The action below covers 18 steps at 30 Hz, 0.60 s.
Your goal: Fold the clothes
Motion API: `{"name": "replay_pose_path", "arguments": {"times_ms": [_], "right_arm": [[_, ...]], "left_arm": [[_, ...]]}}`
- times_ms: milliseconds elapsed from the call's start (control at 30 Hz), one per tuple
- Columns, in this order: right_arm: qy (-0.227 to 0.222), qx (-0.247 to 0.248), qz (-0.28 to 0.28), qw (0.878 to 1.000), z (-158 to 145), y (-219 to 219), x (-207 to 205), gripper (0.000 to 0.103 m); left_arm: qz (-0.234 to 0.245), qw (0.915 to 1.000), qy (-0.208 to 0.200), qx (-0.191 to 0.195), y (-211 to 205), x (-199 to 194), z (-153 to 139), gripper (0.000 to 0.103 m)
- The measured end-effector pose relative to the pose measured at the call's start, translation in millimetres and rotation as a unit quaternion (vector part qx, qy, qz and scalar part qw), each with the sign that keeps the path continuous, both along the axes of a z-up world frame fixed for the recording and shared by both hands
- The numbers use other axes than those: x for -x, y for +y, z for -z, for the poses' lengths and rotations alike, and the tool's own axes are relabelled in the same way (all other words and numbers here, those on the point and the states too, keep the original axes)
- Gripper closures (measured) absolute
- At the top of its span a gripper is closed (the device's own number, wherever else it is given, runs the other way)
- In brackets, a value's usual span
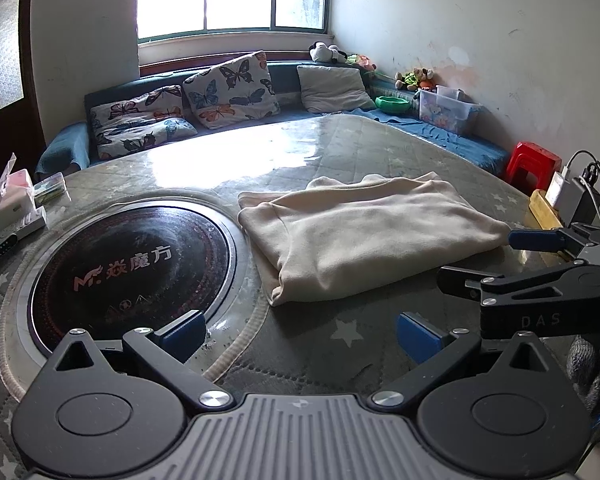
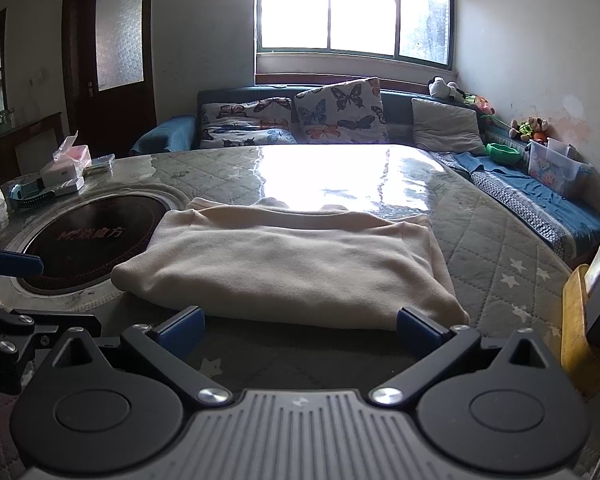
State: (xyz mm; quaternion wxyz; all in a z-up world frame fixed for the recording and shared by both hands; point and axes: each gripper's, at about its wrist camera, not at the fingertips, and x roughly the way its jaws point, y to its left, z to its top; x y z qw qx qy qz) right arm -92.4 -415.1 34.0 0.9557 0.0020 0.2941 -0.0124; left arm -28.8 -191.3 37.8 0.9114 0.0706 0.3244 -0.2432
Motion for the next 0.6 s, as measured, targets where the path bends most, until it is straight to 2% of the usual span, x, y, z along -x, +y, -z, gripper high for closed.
{"name": "replay_pose_path", "arguments": {"times_ms": [600], "right_arm": [[0.003,0.007,-0.004,1.0,1.5,0.4,-1.2,0.0]], "left_arm": [[0.01,0.9999,0.003,-0.007,-7.4,2.6,4.0,0.0]]}}
